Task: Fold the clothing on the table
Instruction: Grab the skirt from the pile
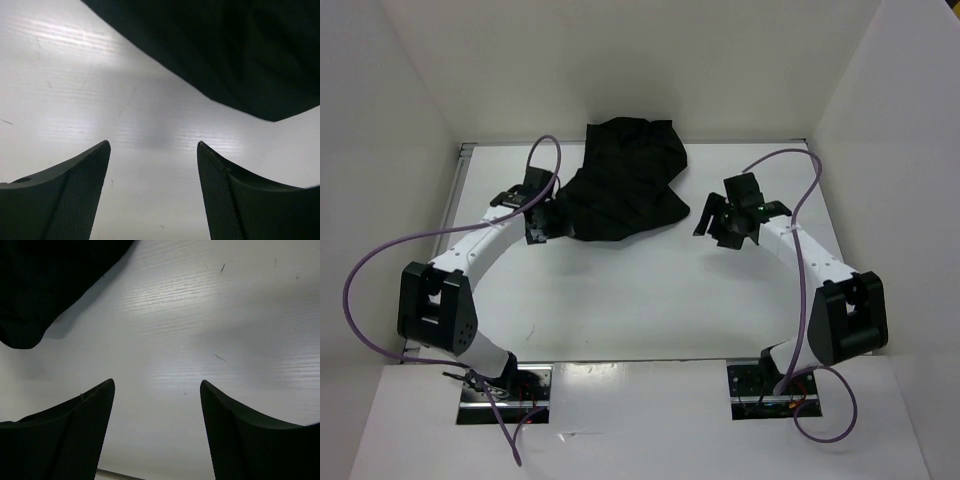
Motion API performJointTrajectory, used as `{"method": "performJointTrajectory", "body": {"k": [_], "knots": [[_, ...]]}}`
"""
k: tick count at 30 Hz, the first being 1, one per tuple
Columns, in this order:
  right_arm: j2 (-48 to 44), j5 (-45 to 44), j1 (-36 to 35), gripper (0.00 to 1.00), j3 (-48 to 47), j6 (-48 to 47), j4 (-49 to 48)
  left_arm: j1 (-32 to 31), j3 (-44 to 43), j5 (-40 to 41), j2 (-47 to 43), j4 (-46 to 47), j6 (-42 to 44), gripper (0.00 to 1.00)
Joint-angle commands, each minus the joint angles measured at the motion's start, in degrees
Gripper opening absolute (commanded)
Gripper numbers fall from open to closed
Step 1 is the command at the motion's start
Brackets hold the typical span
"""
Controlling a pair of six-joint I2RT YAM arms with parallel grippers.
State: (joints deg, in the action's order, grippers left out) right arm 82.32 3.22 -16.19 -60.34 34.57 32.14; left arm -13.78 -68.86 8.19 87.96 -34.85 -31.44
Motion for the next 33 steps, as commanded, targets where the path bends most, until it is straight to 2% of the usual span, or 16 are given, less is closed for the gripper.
{"method": "performJointTrajectory", "body": {"k": [1,4,6,7,10,13,19,22,25,26,28,29,33], "knots": [[1.3,-1.7,1.8,0.74,-3.4,-2.5,-1.0,0.3,2.4,-6.2,-1.0,3.9,-2.1,0.78],[7.6,-0.4,2.4,0.74,-8.2,-3.7,-3.0,0.3,3.9,-10.5,-1.0,5.5,-2.1,0.91],[13.7,0.3,2.4,0.74,-13.0,-3.7,-4.5,-0.4,4.5,-12.1,-1.6,7.7,-2.1,0.91],[13.7,1.0,2.4,0.74,-14.6,-3.7,-5.3,-0.5,5.0,-12.1,-1.6,7.7,-2.1,0.91],[23.8,6.2,3.0,0.74,-19.3,-2.4,-9.4,-1.0,5.6,-12.1,-3.4,8.9,-2.7,0.91],[30.6,6.9,3.0,0.70,-22.9,-1.3,-11.6,-1.5,5.6,-12.1,-4.8,8.9,-2.7,0.91],[38.3,5.3,3.0,0.64,-26.4,-1.3,-13.8,-1.5,6.1,-12.1,-7.5,8.4,-3.3,0.91],[40.1,8.3,3.0,0.60,-25.9,-1.3,-17.1,-1.5,6.1,-12.1,-8.1,8.4,-3.3,0.91],[40.8,12.8,2.4,0.50,-22.5,-1.9,-24.6,-1.5,6.1,-12.1,-8.1,8.4,-3.3,0.91],[40.8,13.3,1.9,0.36,-21.8,-1.9,-27.1,-1.5,6.1,-12.1,-8.1,8.4,-3.3,0.90],[40.1,15.5,1.1,0.17,-21.8,-3.1,-27.1,-1.5,6.1,-12.7,-7.5,8.9,-3.3,0.90],[37.8,15.5,1.1,0.00,-22.6,-3.8,-25.6,-1.5,6.1,-13.2,-7.5,8.9,-3.3,0.88],[25.4,11.5,-3.9,0.00,-20.9,-7.6,-21.3,-1.5,6.1,-13.2,-7.5,8.9,-3.8,0.87]]}}
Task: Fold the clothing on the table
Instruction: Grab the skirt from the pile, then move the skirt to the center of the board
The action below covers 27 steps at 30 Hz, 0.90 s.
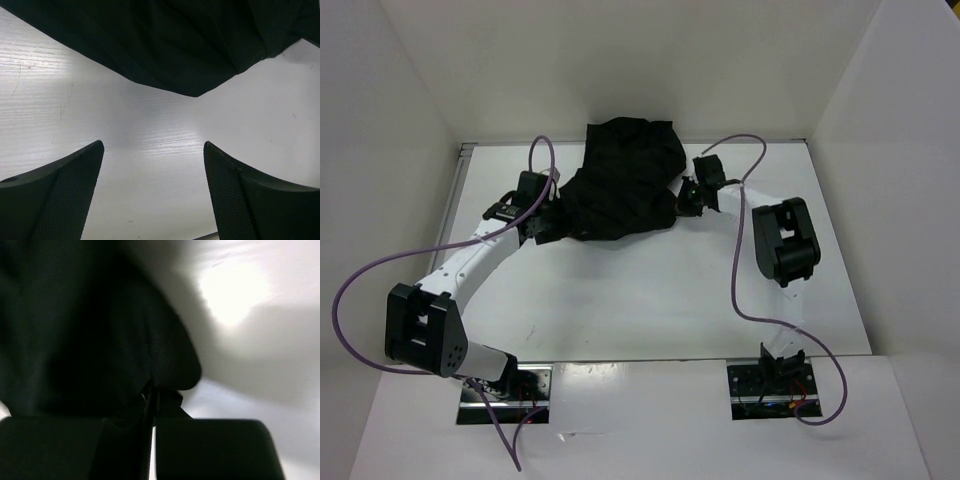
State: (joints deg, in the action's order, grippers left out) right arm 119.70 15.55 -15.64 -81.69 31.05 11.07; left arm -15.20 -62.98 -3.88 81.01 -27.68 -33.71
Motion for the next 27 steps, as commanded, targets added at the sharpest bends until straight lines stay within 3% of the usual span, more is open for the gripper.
{"method": "performJointTrajectory", "body": {"k": [1,4,6,11,15,21,22,23,24,27], "knots": [[-19.2,-2.4,-5.5,0.00,0.5,-6.3,1.4,-0.1,0.7,-1.1,-0.5,2.5,-1.5,0.87],[-30.6,-6.2,-9.2,0.00,-1.0,-10.2,4.7,-0.1,0.8,-0.6,-0.5,2.5,-1.5,0.87],[-43.2,-10.2,-11.6,0.00,-2.4,-12.4,5.5,-0.1,0.8,-0.6,0.2,2.5,-1.5,0.87],[-51.5,-10.4,-12.7,0.00,-4.3,-15.0,8.3,-0.1,-1.3,-0.6,2.9,1.8,-0.9,0.87],[-50.6,-12.3,-12.7,0.01,-2.9,-15.0,8.3,-0.1,-2.0,-0.6,3.5,1.8,-0.9,0.87],[-37.0,-12.0,-12.7,0.06,-6.5,-13.9,12.2,-0.1,-1.4,-0.6,3.5,1.8,-1.4,0.87],[-34.9,-10.9,-12.7,0.10,-7.2,-13.9,12.2,-0.1,-0.9,-0.6,2.8,1.8,-1.4,0.87],[-30.9,-9.3,-12.7,0.23,-8.2,-13.9,12.2,-0.1,-0.9,-0.6,2.8,1.8,-1.4,0.87],[-28.8,-9.3,-12.7,0.48,-9.0,-14.4,12.7,-0.1,-0.9,-0.6,2.8,1.8,-1.4,0.87],[-23.2,-12.3,-12.7,0.61,-13.2,-14.4,17.1,-0.1,-0.9,-0.1,2.3,1.8,-2.0,0.87]]}}
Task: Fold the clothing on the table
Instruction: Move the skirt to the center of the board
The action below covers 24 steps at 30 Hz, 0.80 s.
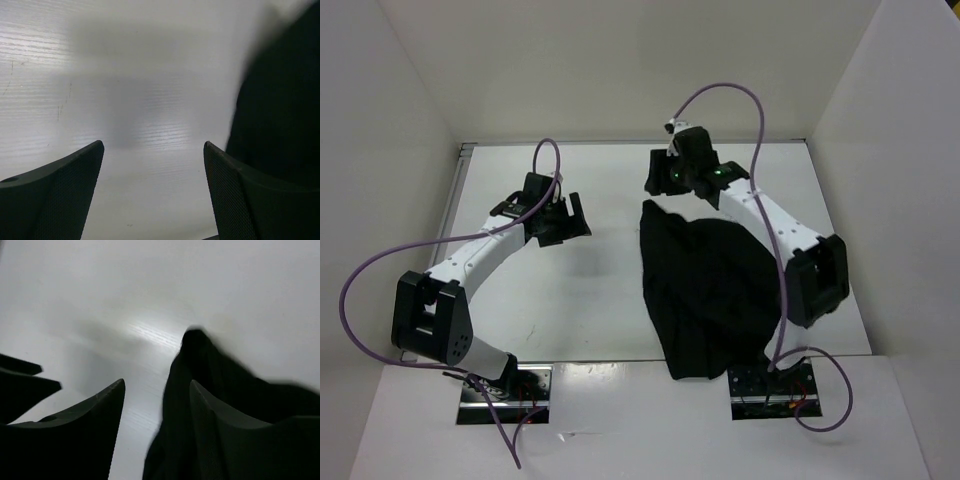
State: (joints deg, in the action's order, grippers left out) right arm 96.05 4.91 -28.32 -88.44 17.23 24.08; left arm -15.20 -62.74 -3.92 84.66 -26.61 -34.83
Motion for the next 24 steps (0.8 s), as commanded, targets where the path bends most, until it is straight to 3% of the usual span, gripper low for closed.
{"method": "performJointTrajectory", "body": {"k": [1,3,5,9,12,16,24], "knots": [[0.5,-2.8,0.0,0.61,-6.5,-0.6,4.8,-0.1,-0.6,0.0,-1.3,0.8,-0.9,0.87],[-2.9,-6.6,-0.5,0.65,-4.8,-0.6,4.1,-0.1,-0.6,0.0,-1.9,0.8,-0.9,0.87],[-5.9,-10.4,-0.5,0.76,-1.1,0.1,2.9,-0.1,-0.6,-1.3,-1.9,1.3,-0.9,0.87],[-7.7,-15.6,-0.5,0.77,2.5,0.6,7.7,-0.1,-1.2,-4.2,0.2,3.5,-1.4,0.87],[-9.4,-12.5,-0.5,0.77,7.0,1.8,9.5,-0.6,-4.0,-6.0,3.3,4.3,-0.9,0.87],[-11.3,-0.6,-0.5,0.74,12.9,3.2,8.9,-1.1,-8.7,-7.7,7.9,4.9,1.0,0.83],[-10.4,0.5,-4.9,0.66,19.3,3.2,7.1,-1.1,-12.0,-9.4,11.6,4.9,2.2,0.83]]}}
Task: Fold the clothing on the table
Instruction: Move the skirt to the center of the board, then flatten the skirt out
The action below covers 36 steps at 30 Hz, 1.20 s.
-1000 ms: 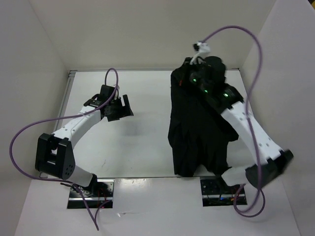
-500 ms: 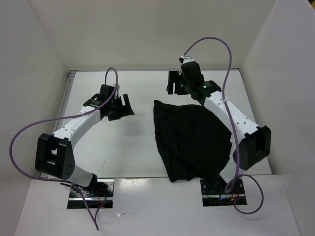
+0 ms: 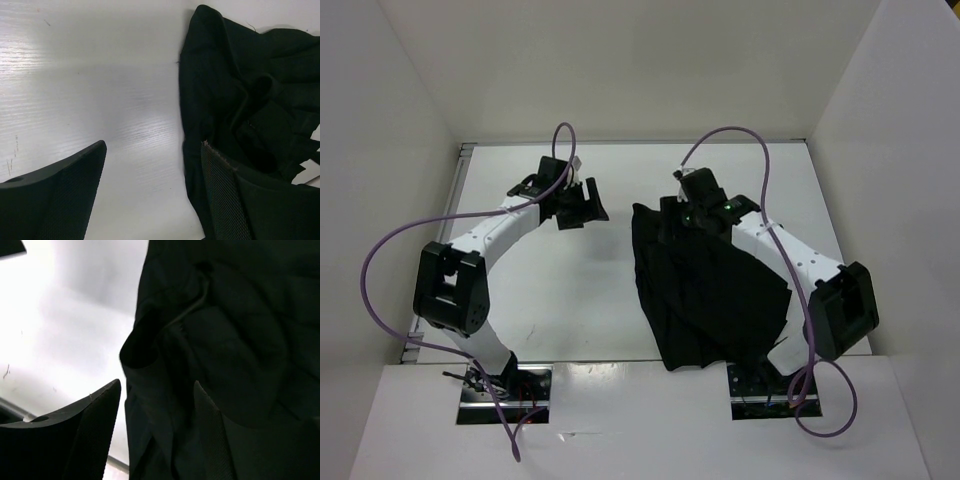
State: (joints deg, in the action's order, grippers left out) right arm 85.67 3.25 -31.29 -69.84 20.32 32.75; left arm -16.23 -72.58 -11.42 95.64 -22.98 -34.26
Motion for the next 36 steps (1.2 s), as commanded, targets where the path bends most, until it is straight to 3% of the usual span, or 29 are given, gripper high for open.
{"method": "performJointTrajectory", "body": {"k": [1,6,9,12,17,23,27,29,33,36], "knots": [[1.0,2.1,-1.9,0.65,1.2,0.1,-2.2,-0.1,-2.1,-1.9,1.2,1.3,2.2,0.83],[6.7,5.4,-3.6,0.57,2.3,0.1,-4.0,-0.1,-1.5,-1.9,1.7,1.3,2.2,0.83],[11.5,6.0,-4.1,0.40,2.3,-0.5,-4.0,-0.1,-0.8,-1.9,1.7,1.3,2.7,0.83],[11.2,2.0,-6.1,0.00,-0.5,-0.5,-3.3,-0.1,-0.3,-1.3,1.2,0.7,2.7,0.83],[2.6,4.0,-10.6,0.00,-12.3,-4.9,-0.2,-0.1,-0.3,-0.8,0.7,0.7,3.2,0.83],[-4.3,5.9,-15.2,0.00,-24.9,-8.0,10.3,-0.1,-0.8,0.9,0.7,0.2,3.2,0.83],[-10.9,7.5,-16.4,0.00,-26.7,-7.5,12.4,-0.1,-0.8,0.9,0.7,-0.3,3.2,0.83],[-13.1,3.5,-16.4,0.00,-25.5,-6.1,13.2,-0.1,-0.8,0.9,0.7,-0.8,3.2,0.83],[-10.3,-4.6,-14.6,0.00,-20.4,-4.9,14.1,0.4,-0.3,0.9,0.2,-0.8,3.2,0.83],[-4.8,-10.4,-9.3,0.00,-15.2,-3.6,15.4,0.9,0.3,0.9,-1.1,-0.8,3.2,0.83]]}}
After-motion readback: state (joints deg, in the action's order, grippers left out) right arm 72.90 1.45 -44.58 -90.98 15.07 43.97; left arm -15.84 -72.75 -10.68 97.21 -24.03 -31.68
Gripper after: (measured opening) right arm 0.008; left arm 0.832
